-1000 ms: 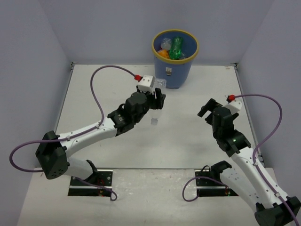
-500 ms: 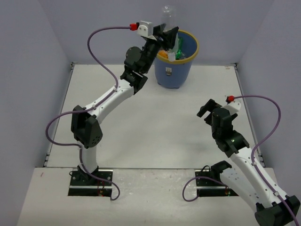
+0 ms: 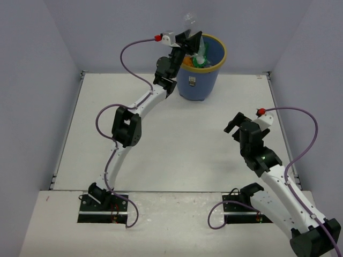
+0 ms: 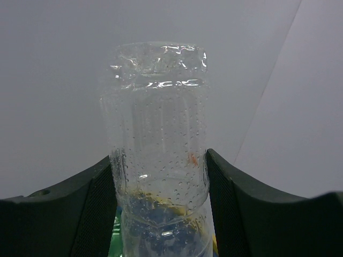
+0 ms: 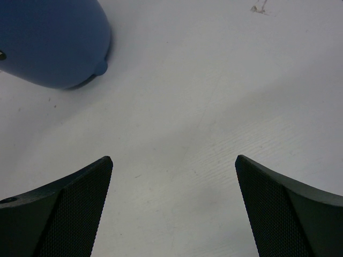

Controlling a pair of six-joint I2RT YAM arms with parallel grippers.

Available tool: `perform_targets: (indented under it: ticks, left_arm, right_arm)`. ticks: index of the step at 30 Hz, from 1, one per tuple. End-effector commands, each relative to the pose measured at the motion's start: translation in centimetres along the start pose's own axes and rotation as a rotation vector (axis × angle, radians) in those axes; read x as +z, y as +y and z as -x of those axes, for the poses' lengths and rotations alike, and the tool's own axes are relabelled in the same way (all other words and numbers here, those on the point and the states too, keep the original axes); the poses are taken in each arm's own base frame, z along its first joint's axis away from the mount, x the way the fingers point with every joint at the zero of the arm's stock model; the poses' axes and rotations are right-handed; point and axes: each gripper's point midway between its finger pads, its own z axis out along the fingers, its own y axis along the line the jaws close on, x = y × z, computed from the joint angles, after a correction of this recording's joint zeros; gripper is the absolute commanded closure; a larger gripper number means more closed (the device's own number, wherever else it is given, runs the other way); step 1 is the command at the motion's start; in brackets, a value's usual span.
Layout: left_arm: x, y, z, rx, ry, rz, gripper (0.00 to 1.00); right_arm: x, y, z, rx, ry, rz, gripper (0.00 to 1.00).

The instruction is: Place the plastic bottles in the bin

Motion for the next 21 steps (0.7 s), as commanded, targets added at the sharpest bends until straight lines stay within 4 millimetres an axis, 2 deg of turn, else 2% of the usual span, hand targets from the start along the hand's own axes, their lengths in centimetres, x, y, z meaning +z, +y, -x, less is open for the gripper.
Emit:
perform_targets:
  ticks: [1, 3, 5, 6, 7, 10, 12, 16, 20, 21]
  left_arm:
    - [0.9, -1.6, 3.6, 0.016, -0.114, -0.040, 0.41]
    - [0.5, -1.2, 2.3, 0.022, -0.092, -0.042, 0.36]
    - [0.4, -1.1, 1.7, 0.024, -0.078, -0.047, 0.36]
    - [0.3, -1.1, 1.2, 0.023, -0.065, -0.053, 0.27]
    - [0.2, -1.1, 0.9, 0.019, -0.055, -0.060, 0.13]
    - [0.1, -1.5, 0.8, 0.014, -0.042, -0.071, 0.00]
    - [0.2, -1.8, 1.4, 0.012, -0.043, -0.075, 0.00]
    - [0.7, -4.3, 3.5, 0.025, -0.031, -0.159, 0.00]
    - [1.2, -6.5, 6.7, 0.040, -0.039, -0.204, 0.00]
    - [1.4, -7.3, 8.0, 0.046, -0.037, -0.221, 0.00]
  right_arm:
    - [0.6, 0.5, 0.9, 0.038, -0.032, -0.013, 0.01]
    - [0.7, 0.6, 0.8, 0.035, -0.025, -0.012, 0.01]
    - [0.7, 0.6, 0.7, 0.032, -0.023, -0.014, 0.01]
    - [0.8, 0.6, 0.7, 0.031, -0.023, -0.017, 0.01]
    - [0.8, 0.5, 0.7, 0.030, -0.024, -0.021, 0.01]
    - [0.8, 0.4, 0.7, 0.034, -0.028, -0.029, 0.01]
    - [0.8, 0.4, 0.7, 0.039, -0.026, -0.026, 0.01]
    - [0.8, 0.4, 0.7, 0.038, -0.027, -0.025, 0.01]
    - [0.8, 0.5, 0.6, 0.036, -0.023, -0.023, 0.01]
    - [0.8, 0.4, 0.6, 0.036, -0.023, -0.024, 0.01]
